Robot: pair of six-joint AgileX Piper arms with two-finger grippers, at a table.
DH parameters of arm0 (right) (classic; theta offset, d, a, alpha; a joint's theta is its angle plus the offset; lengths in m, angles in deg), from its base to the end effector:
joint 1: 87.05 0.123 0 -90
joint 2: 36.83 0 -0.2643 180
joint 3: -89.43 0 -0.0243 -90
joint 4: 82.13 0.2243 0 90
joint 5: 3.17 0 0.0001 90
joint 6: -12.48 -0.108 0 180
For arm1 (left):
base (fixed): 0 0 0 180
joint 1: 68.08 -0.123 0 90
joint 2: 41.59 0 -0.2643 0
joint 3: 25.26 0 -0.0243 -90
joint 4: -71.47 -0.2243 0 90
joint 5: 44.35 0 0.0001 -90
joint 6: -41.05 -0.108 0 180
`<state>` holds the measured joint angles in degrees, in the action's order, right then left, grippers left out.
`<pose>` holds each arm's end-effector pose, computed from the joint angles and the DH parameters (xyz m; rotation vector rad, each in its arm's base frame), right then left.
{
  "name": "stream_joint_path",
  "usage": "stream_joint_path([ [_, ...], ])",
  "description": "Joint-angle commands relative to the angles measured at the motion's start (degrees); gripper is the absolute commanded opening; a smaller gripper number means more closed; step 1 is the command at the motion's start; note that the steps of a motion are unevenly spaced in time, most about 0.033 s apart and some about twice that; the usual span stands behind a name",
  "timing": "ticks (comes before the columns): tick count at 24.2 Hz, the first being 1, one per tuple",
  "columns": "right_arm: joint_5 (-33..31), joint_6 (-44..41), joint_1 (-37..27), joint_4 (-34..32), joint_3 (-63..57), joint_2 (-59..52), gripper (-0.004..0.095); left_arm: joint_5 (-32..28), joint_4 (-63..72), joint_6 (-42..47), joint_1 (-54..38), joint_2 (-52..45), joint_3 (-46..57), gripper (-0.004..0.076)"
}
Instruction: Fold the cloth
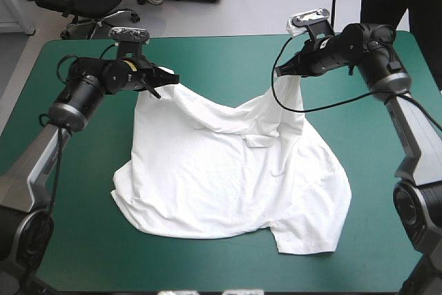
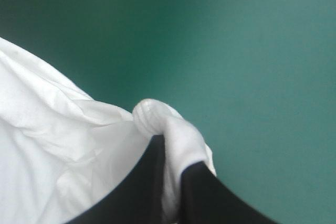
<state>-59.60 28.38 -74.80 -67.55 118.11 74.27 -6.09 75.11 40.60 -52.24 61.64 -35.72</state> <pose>0.3713 0.1038 0.3447 -0.5127 2.3486 0.2910 0.3520 -0.1043 0.3229 0.2887 2.2760 -0.2104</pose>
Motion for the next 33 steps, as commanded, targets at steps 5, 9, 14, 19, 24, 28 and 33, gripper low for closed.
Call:
stream_joint_path([
  [5,4.7,1.2,-0.2,-3.0,2.8,3.9,0.0033,-11.7,-1.3,0.4,0.1,5.9,-1.4,-0.0016],
  [9,8.3,2.8,-2.0,-0.9,2.9,5.4,0.0568,-14.5,-2.7,-5.4,0.1,6.0,-1.4,0.0278],
  [14,1.8,5.5,-6.2,4.2,7.5,5.0,0.0765,-5.5,-4.9,-5.7,0.1,5.1,-5.6,0.0528],
  [19,-5.2,5.8,-8.8,6.7,9.1,0.5,0.0752,9.4,-5.2,-5.3,0.1,-0.6,-11.7,0.0527],
  [24,-9.0,5.8,-8.7,5.2,9.0,-5.2,0.0752,26.4,-5.5,-5.3,0.1,-5.0,-12.0,0.0527],
  [28,-10.1,5.5,-8.6,5.1,6.5,-11.3,0.0752,29.9,-6.4,-4.5,0.1,-8.0,-11.8,0.0527],
  [33,-8.7,5.2,-8.6,-0.3,-4.3,-21.2,0.0752,30.7,-10.2,-2.6,0.1,-14.2,-5.4,0.0527],
])
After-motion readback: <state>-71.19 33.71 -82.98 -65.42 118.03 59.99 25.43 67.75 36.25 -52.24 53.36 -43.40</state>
